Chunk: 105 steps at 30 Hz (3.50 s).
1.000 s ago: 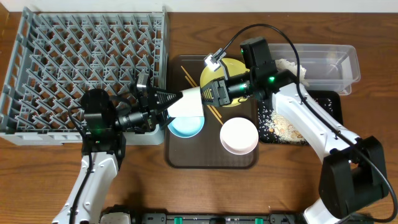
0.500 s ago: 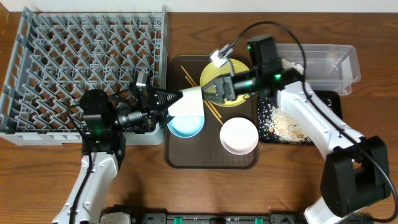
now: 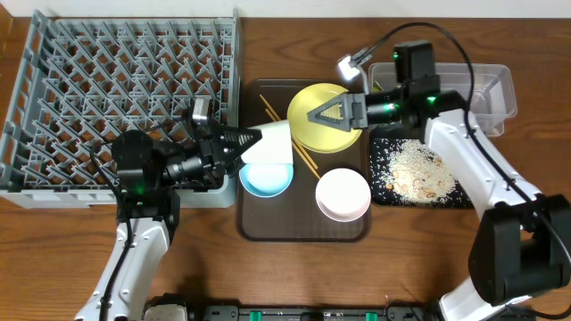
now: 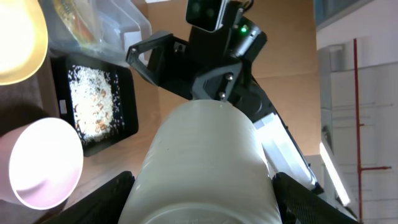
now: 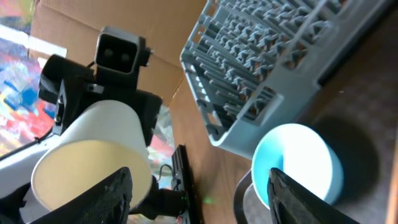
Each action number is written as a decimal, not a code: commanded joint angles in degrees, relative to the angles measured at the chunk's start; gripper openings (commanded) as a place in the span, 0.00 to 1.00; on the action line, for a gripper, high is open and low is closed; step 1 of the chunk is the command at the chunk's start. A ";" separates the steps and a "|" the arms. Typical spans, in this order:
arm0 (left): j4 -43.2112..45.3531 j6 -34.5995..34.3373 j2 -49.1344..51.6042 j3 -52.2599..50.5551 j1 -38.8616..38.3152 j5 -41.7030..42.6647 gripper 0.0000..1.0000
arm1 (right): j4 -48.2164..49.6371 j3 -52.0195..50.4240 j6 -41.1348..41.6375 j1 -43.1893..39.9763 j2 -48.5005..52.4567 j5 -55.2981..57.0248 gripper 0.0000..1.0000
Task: Sort waste into correct bins and load items into the dishwasher
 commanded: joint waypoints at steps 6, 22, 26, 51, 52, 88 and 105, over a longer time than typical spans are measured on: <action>0.66 3.56 0.98 4.33 7.78 -1.49 0.52 | -6.43 -0.31 -5.60 -1.44 0.52 7.04 0.72; -31.39 31.21 2.69 11.45 12.41 -30.36 0.48 | -13.27 -0.31 -10.80 -0.50 0.52 14.67 0.75; -49.99 41.29 2.69 21.92 12.41 -35.43 0.48 | -13.68 -0.31 -11.65 -0.50 0.52 15.32 0.75; -103.60 60.17 12.26 41.79 -3.58 -73.22 0.49 | -15.80 -0.31 -12.74 -0.50 0.52 17.25 0.79; -103.69 59.98 13.35 41.79 -3.89 -74.01 0.49 | -15.96 -0.31 -12.79 -0.50 0.52 17.25 0.79; -104.45 60.24 2.69 50.93 -4.26 -69.70 0.93 | -25.22 11.17 -9.20 5.22 0.02 37.18 0.85; -107.67 60.00 -0.42 48.78 -4.22 -73.40 0.98 | -27.47 17.09 8.31 28.76 4.07 70.99 0.60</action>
